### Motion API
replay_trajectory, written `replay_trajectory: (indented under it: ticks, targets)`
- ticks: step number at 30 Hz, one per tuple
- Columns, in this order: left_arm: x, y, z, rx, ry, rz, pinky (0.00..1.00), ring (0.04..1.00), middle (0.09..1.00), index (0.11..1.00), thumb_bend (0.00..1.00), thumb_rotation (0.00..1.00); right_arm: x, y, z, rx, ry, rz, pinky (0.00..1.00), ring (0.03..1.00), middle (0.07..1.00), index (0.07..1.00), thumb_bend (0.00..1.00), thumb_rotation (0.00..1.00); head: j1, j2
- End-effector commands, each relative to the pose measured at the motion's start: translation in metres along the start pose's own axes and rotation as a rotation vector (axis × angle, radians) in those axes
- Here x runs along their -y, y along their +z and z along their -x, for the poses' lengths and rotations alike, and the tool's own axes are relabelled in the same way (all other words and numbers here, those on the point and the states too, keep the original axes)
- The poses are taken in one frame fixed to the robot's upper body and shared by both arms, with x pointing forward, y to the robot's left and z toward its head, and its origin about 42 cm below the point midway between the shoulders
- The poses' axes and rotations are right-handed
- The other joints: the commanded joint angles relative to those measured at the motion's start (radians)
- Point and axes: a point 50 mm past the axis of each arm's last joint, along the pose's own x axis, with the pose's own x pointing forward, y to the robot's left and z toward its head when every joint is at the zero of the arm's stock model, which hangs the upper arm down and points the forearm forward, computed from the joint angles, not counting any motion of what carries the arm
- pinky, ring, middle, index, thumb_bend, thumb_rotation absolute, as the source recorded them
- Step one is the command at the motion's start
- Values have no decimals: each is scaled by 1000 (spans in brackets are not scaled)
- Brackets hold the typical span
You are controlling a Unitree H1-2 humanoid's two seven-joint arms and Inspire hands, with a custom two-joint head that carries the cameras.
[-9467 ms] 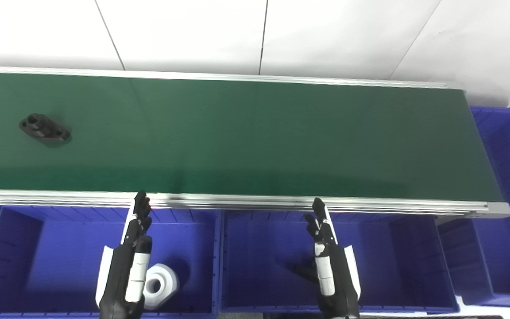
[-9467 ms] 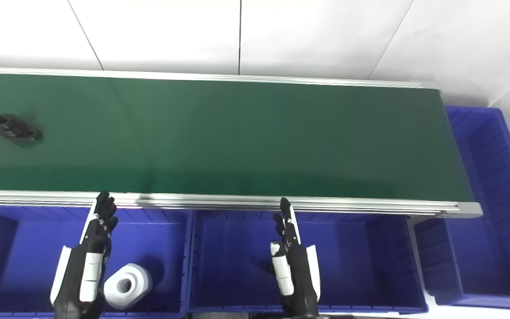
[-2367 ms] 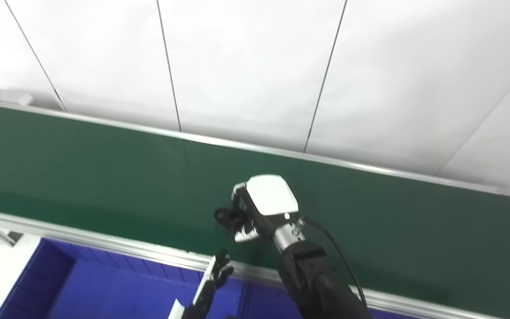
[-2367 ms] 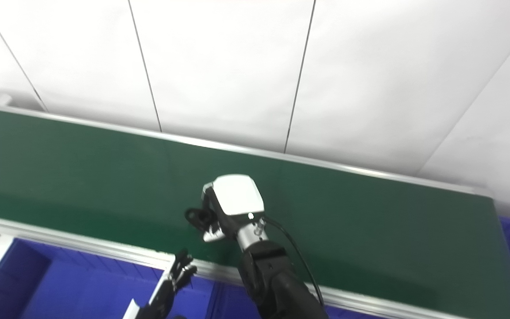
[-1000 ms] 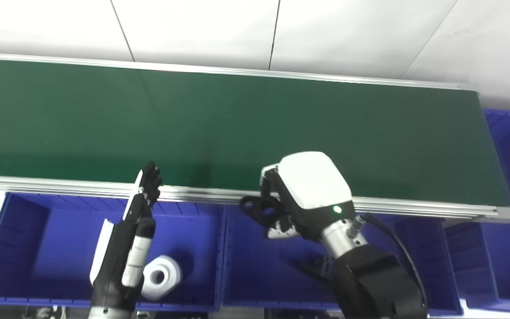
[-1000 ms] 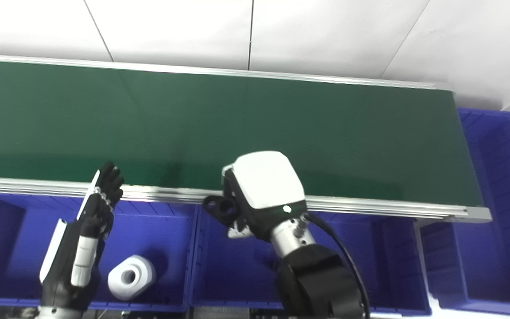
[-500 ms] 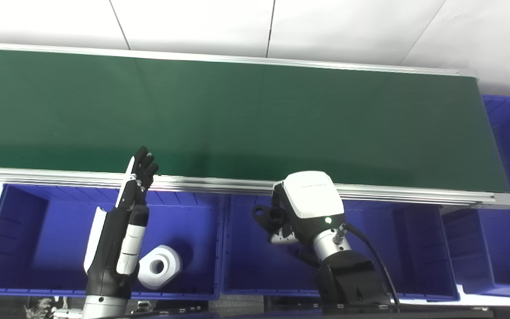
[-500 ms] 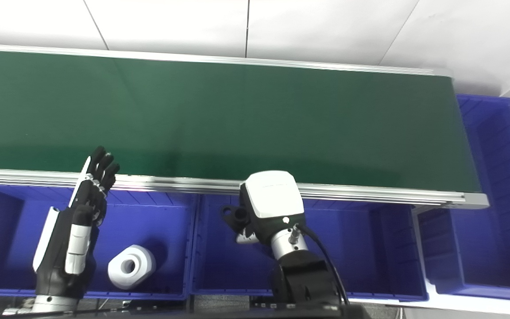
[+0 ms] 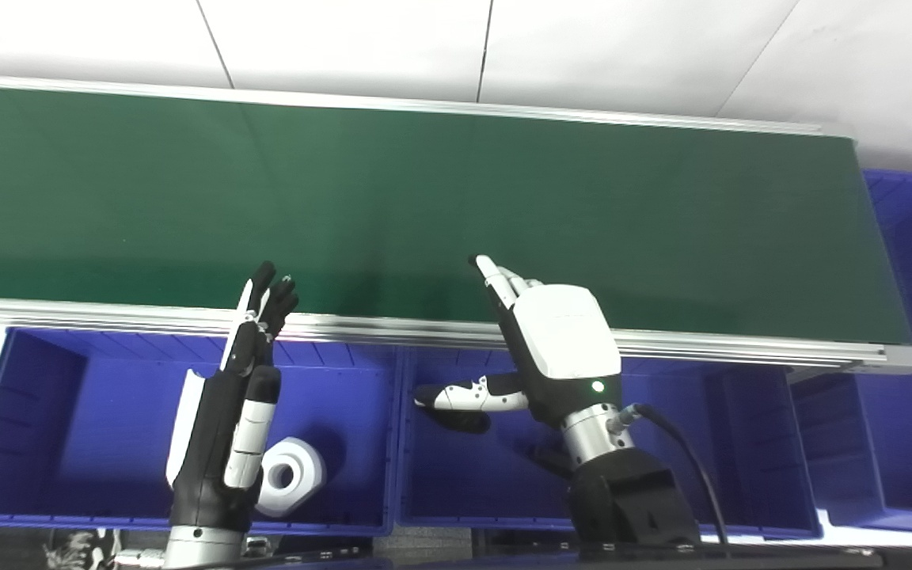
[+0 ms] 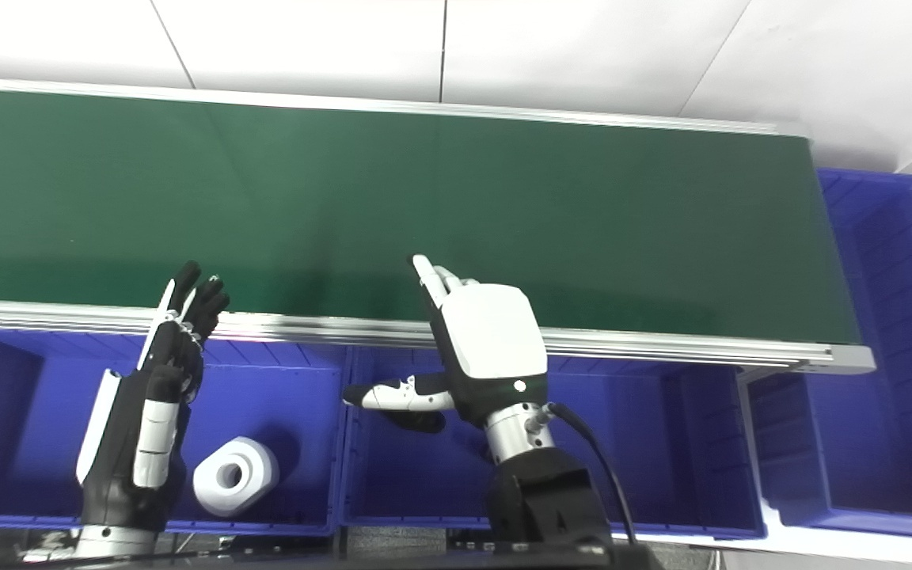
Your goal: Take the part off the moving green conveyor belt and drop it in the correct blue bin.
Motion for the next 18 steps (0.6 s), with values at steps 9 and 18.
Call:
replay_trajectory:
  ticks: [9,18]
  targets:
    - [-3,-1,11,27,16,-10,1000,949,963,1000,649,1000,45,41,86,103,-188,-711,575,698,774,818,831,985,4,-32]
    - [-14,-11,10,27,-24,2,1000,983,998,1000,638,1000,-20,36,98,-52,-462,-1148,721,803,855,884,789,1000,-8,-79]
